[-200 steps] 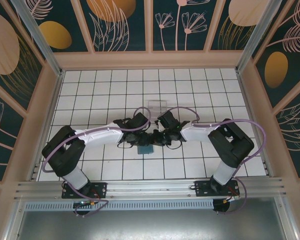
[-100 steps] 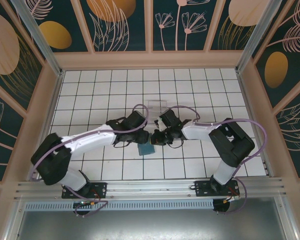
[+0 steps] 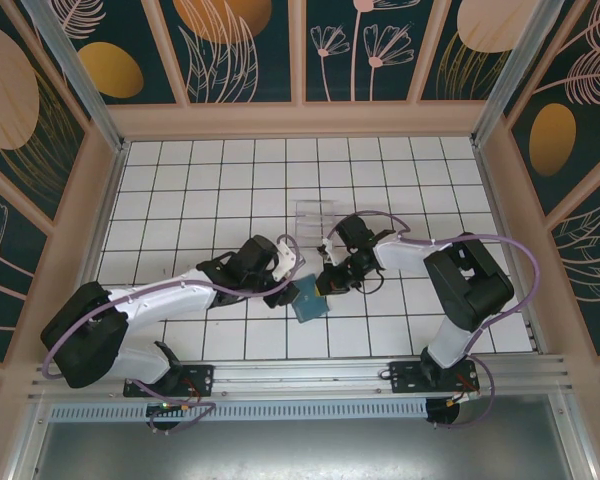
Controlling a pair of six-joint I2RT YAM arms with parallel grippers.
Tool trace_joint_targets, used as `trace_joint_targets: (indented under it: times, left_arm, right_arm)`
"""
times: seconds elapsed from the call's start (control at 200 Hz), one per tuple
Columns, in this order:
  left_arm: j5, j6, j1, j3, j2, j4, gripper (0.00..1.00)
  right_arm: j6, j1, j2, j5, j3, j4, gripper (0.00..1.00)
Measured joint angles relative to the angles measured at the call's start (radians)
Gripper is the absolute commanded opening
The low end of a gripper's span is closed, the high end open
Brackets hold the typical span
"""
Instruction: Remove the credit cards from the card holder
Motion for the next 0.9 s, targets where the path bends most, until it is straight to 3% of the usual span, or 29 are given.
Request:
trace_joint_targets:
  times: [0.39,0.901]
  left_arm:
    - [0.082,0.174,-0.022,0.047,0.143,0.029,0.43]
    - [0.06,0.214,-0.067,0.139,0.282,0.003,0.41]
  right_arm:
    - [-0.039,-0.01,0.013,-0.023,0.008,-0.031,0.08]
    - [-0.045,-0.018,0.024,-0.036,0.022,-0.05,0.08]
